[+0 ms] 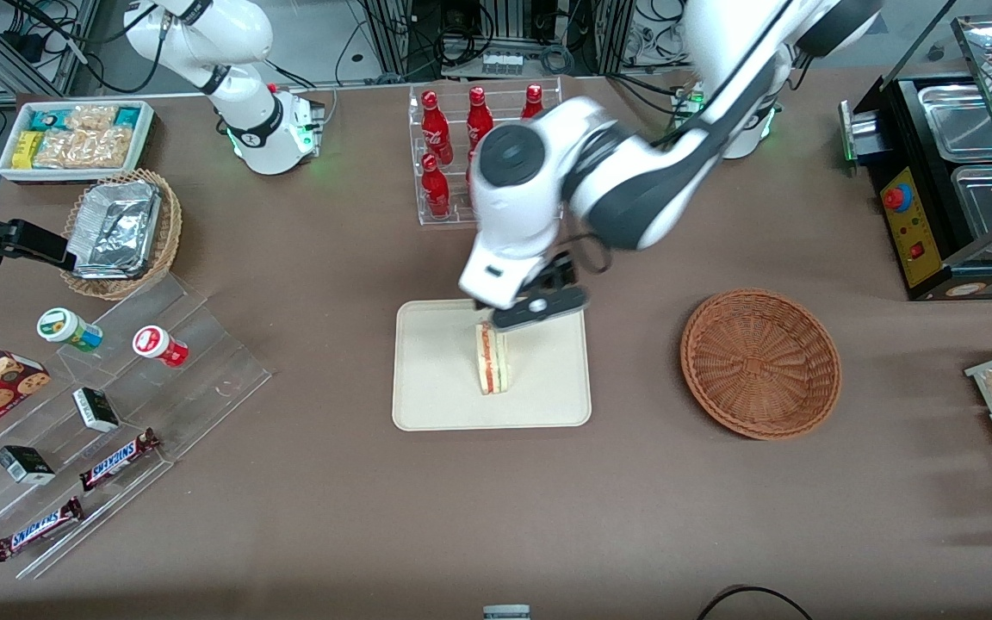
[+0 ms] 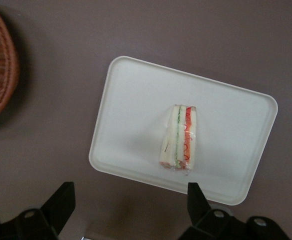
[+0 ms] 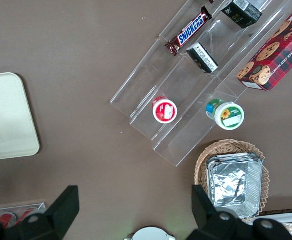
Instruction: Place sandwich from basket to tray
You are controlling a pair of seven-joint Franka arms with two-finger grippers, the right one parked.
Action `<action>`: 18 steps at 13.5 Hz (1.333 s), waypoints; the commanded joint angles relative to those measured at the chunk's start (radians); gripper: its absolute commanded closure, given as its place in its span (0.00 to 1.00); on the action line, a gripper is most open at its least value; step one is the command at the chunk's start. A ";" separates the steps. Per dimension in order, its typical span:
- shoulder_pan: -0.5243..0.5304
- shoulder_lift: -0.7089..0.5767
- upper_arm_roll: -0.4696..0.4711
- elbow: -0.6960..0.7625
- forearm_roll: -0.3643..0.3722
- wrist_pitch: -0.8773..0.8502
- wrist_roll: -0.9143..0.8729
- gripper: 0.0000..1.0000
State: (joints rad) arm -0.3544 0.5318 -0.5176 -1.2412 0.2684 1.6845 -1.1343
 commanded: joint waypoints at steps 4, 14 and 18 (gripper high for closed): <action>0.208 -0.304 0.001 -0.112 -0.107 -0.238 0.206 0.01; 0.298 -0.556 0.383 -0.138 -0.219 -0.515 0.960 0.01; 0.273 -0.624 0.557 -0.211 -0.207 -0.494 1.123 0.01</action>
State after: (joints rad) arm -0.0524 -0.0545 -0.0100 -1.3902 0.0689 1.1671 -0.0569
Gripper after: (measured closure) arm 0.009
